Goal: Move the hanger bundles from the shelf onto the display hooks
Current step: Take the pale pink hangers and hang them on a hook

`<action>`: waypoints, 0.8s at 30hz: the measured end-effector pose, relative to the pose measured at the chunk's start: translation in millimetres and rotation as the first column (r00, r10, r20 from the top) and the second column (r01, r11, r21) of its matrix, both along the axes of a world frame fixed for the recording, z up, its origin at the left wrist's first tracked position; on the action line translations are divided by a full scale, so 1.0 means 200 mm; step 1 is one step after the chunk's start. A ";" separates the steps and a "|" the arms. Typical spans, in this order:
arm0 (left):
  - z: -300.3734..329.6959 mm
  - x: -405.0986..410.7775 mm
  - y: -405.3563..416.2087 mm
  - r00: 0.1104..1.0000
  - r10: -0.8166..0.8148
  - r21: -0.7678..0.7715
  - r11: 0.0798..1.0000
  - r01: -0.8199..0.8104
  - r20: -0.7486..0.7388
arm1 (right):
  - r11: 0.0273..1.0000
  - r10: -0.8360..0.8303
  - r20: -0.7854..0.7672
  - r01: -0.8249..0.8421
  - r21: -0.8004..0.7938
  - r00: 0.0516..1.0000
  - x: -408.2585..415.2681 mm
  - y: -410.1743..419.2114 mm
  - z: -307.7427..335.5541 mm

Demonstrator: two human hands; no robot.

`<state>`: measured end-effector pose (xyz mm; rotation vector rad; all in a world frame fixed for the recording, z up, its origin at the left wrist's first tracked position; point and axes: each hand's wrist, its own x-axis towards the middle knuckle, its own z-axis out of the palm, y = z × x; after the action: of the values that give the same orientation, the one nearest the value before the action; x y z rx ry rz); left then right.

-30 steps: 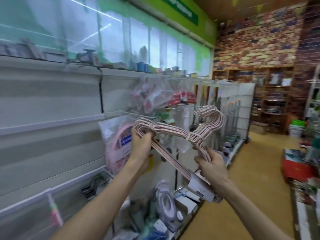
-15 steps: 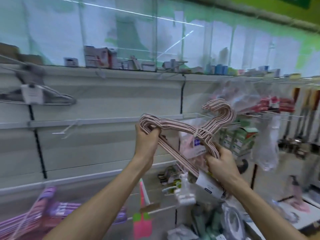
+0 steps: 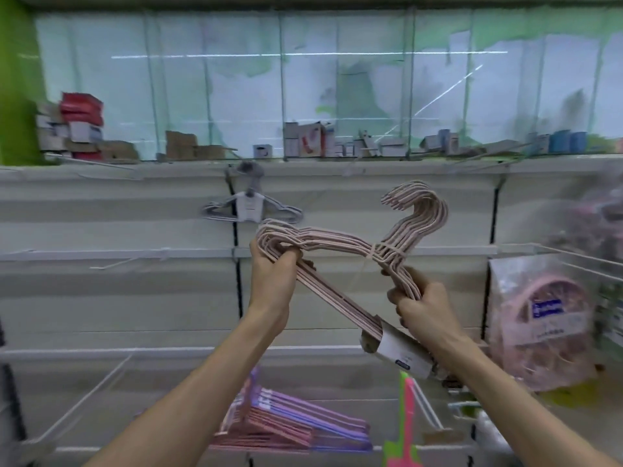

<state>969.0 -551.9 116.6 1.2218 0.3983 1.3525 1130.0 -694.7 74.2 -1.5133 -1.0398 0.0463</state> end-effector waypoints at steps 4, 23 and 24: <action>0.04 -0.37 0.26 0.998 0.070 0.019 0.997 -0.070 0.006 | 0.997 0.079 0.051 -0.079 -0.007 0.996 -0.33 0.29 0.08; 0.09 -1.54 1.04 0.979 0.193 0.012 0.981 -0.194 0.056 | 0.960 0.280 0.278 -0.262 -0.102 0.919 -1.27 1.26 0.30; 0.09 -1.57 1.08 0.979 0.192 0.000 0.981 -0.193 0.067 | 0.958 0.284 0.284 -0.265 -0.106 0.916 -1.29 1.32 0.31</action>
<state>655.7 -336.0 135.3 1.1631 0.4744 1.5571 872.9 -431.6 136.2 -1.4499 -1.5030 0.0521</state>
